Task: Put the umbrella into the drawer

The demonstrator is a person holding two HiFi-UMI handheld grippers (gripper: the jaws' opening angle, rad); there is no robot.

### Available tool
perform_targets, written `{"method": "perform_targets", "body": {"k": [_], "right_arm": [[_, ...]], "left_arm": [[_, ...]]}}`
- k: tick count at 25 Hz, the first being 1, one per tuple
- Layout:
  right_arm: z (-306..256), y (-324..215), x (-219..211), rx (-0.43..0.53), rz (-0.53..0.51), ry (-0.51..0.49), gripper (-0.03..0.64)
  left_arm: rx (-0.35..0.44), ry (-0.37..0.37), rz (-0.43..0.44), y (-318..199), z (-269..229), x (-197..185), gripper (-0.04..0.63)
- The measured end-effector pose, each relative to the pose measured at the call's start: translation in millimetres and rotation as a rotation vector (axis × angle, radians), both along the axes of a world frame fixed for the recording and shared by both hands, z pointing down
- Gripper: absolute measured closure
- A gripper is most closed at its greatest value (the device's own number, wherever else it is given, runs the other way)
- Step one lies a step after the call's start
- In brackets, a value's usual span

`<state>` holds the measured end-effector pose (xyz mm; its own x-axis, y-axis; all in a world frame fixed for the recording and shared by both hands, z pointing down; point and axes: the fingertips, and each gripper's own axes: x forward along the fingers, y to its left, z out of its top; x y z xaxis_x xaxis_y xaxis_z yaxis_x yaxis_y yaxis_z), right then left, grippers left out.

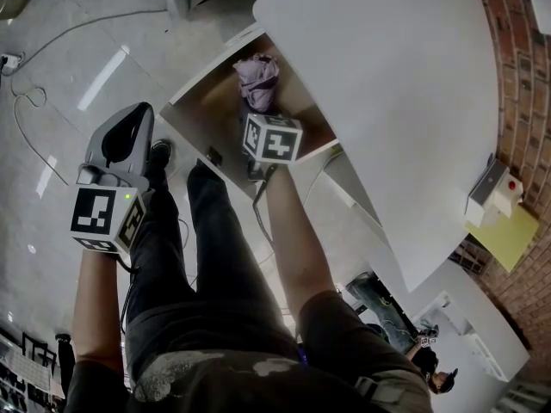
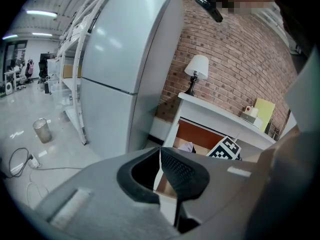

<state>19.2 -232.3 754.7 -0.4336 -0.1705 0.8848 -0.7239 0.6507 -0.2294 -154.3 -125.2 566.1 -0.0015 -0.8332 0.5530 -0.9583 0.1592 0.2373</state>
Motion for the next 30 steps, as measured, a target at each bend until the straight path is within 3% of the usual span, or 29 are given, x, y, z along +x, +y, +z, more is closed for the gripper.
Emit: {"method": "perform_targets", "body": {"k": [14, 20, 26, 30], "right_arm": [[13.2, 0.5, 5.3, 0.022, 0.038, 0.102, 0.382], [8.1, 3.5, 4.2, -0.019, 0.124, 0.072, 0.310], [-36.5, 4.6, 5.1, 0.022, 0.189, 0.027, 0.310], [-84.4, 14.2, 7.5, 0.066, 0.225, -0.015, 0.310]], "left_arm": [[0.008, -0.013, 0.016, 4.9, -6.2, -13.6, 0.578], [0.016, 0.006, 0.043, 8.7, -15.4, -16.5, 0.577], [0.036, 0.012, 0.097, 12.4, -36.7, -22.4, 0.577], [0.067, 0.012, 0.180, 10.1, -61.9, -18.1, 0.577]]}}
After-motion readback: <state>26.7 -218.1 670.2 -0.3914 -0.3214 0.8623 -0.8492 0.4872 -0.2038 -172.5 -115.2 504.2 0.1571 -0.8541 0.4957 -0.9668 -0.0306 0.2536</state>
